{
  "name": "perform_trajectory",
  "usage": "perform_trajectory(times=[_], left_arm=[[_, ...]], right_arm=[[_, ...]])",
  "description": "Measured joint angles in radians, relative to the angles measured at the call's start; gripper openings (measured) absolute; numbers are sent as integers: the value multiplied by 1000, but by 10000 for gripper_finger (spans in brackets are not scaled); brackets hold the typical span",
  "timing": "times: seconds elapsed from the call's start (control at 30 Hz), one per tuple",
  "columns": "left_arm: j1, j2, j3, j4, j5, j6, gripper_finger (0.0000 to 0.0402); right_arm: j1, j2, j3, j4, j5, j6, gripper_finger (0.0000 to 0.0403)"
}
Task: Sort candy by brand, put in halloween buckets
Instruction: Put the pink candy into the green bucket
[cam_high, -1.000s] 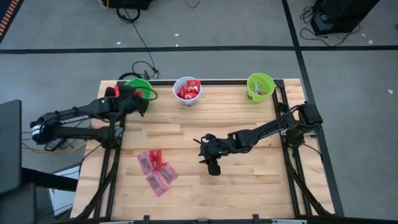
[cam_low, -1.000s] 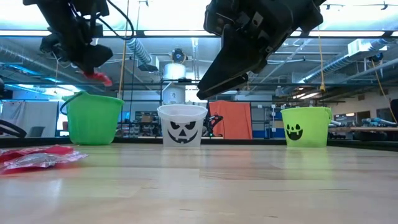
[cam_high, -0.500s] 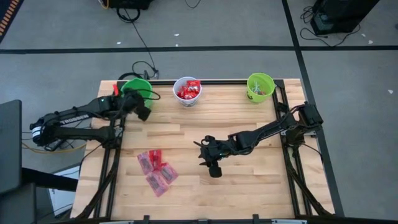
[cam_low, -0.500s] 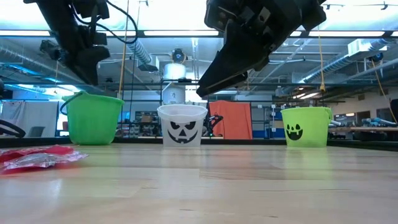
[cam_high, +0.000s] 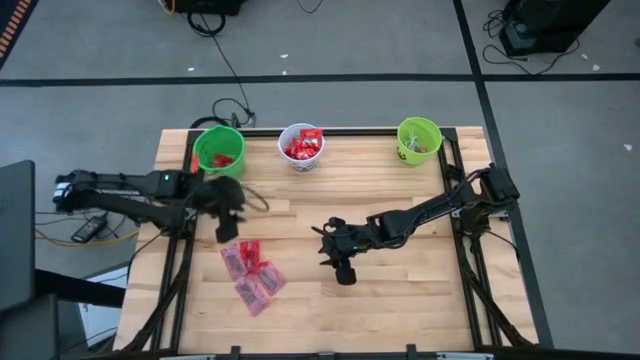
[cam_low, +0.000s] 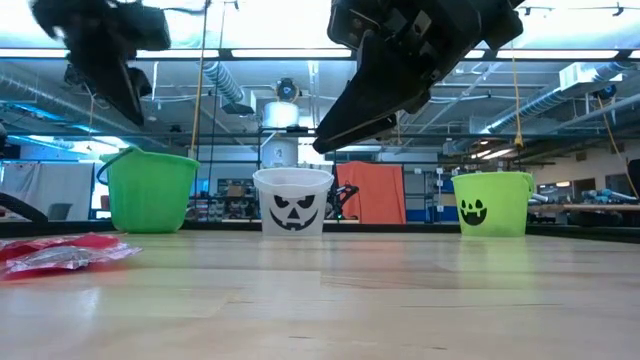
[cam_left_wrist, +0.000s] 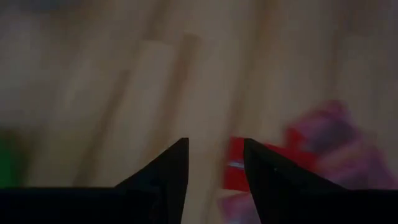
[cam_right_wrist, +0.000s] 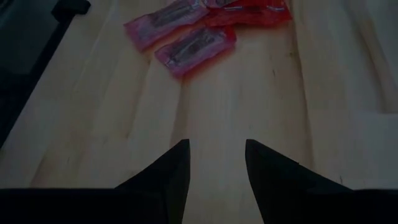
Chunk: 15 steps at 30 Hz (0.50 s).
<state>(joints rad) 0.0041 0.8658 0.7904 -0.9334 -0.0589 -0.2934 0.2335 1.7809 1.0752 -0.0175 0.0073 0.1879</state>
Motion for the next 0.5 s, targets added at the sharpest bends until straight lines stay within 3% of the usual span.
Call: perform_trajectory(times=[0.13, 0.27, 0.5], left_arm=[[-136, 0, -51, 83, 24, -34, 158], [-245, 15, -158, 267, 1, -93, 158], [-355, 99, -289, 441, -36, -217, 158]], right_arm=[[7, 0, 0, 1, 0, 0, 165], [9, 0, 0, 1, 0, 0, 165], [8, 0, 0, 4, 0, 0, 165]])
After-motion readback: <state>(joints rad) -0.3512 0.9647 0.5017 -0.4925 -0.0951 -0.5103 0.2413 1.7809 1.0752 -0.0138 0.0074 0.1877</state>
